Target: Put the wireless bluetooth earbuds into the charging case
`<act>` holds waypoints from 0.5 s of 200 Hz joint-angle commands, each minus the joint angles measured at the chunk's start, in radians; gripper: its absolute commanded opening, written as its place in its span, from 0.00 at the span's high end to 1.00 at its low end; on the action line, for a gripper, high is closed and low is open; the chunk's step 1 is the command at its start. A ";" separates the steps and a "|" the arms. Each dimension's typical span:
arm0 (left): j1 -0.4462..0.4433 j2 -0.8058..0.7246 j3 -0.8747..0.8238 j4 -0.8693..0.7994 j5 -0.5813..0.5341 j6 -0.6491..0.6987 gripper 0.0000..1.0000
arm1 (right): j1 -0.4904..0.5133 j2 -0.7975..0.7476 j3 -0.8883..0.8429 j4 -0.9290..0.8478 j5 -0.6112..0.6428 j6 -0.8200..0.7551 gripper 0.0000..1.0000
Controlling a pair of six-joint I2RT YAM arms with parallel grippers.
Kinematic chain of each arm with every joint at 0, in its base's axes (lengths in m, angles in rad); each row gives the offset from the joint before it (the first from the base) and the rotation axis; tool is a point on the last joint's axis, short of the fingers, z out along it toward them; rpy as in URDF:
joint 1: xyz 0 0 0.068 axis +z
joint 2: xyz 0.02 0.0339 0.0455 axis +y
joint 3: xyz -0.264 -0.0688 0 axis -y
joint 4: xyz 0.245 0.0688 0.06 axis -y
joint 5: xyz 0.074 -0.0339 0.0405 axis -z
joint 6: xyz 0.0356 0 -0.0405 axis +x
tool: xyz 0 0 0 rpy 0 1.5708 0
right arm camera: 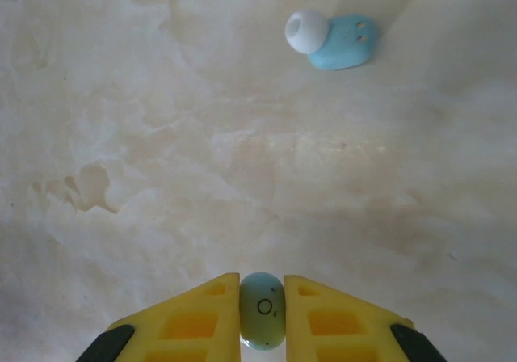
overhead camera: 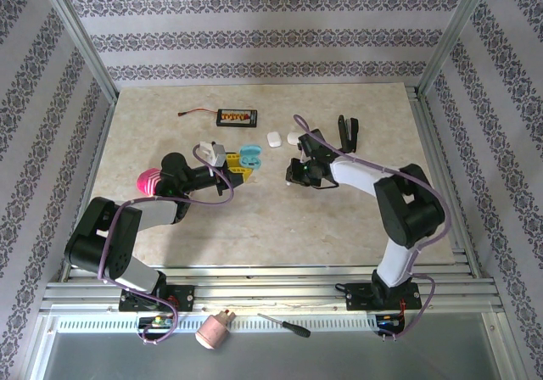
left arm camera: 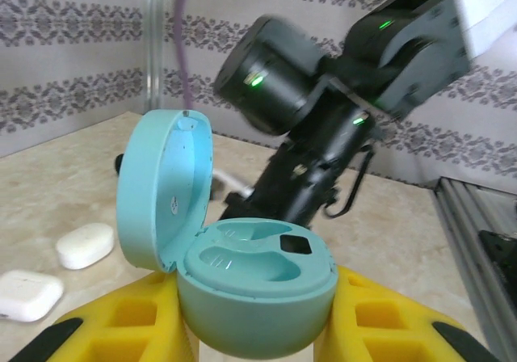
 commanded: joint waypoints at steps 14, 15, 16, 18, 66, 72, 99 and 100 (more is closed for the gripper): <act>-0.004 -0.003 -0.022 -0.020 -0.171 0.133 0.70 | 0.028 -0.117 -0.003 -0.109 0.184 0.030 0.86; -0.005 -0.001 -0.023 -0.019 -0.178 0.137 0.70 | 0.029 -0.119 -0.003 -0.110 0.186 0.031 0.85; -0.006 0.000 -0.023 -0.019 -0.183 0.140 0.70 | 0.029 -0.122 -0.003 -0.110 0.187 0.031 0.85; -0.008 0.002 -0.025 -0.016 -0.191 0.147 0.70 | 0.030 -0.126 -0.002 -0.113 0.190 0.031 0.85; -0.080 0.077 -0.025 0.004 -0.377 0.298 0.72 | 0.068 -0.215 0.043 -0.149 0.213 0.033 0.86; -0.088 0.085 -0.022 -0.004 -0.393 0.313 0.72 | 0.075 -0.222 0.051 -0.152 0.212 0.037 0.87; -0.115 0.126 -0.023 0.021 -0.447 0.349 0.71 | 0.109 -0.244 0.084 -0.149 0.208 0.044 0.87; -0.116 0.127 -0.024 0.023 -0.449 0.351 0.71 | 0.111 -0.244 0.086 -0.149 0.208 0.045 0.88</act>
